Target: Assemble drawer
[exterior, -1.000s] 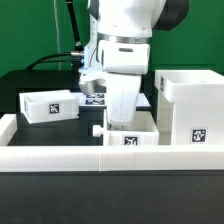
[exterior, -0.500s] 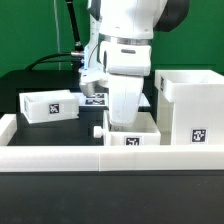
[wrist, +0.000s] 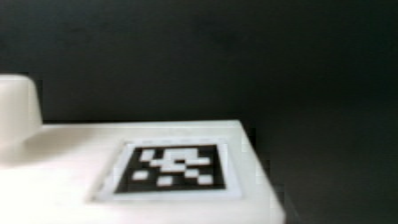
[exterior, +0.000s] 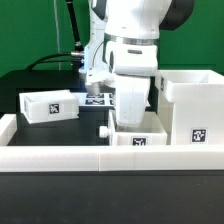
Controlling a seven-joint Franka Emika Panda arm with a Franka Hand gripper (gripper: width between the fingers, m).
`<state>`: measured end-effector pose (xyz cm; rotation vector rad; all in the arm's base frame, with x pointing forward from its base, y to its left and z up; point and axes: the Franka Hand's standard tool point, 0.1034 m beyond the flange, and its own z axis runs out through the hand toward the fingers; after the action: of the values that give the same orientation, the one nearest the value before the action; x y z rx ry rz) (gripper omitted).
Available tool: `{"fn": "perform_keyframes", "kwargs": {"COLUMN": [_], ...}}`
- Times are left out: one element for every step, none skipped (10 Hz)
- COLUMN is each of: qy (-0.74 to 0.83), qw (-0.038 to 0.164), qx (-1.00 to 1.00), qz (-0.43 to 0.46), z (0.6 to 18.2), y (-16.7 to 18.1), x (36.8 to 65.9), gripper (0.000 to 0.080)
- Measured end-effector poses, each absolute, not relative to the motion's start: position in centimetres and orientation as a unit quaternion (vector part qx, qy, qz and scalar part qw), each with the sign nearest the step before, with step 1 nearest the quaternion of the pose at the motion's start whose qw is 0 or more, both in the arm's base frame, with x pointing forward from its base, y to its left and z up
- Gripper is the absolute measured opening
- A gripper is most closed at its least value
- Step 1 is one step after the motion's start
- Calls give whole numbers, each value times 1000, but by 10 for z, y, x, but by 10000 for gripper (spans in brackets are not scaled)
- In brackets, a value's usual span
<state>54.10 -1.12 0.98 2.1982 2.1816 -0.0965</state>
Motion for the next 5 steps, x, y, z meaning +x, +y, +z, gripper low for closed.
{"fn": "perform_keyframes", "kwargs": {"qy": [704, 704, 704, 704, 705], "qw": [20, 24, 29, 28, 28], "qx": [710, 710, 709, 709, 709], "qz": [-33, -28, -20, -21, -21], "z": [9, 9, 8, 7, 8], "y": [-12, -12, -11, -11, -11], "x": [539, 541, 541, 539, 539], "gripper": [42, 42, 42, 42, 42]}}
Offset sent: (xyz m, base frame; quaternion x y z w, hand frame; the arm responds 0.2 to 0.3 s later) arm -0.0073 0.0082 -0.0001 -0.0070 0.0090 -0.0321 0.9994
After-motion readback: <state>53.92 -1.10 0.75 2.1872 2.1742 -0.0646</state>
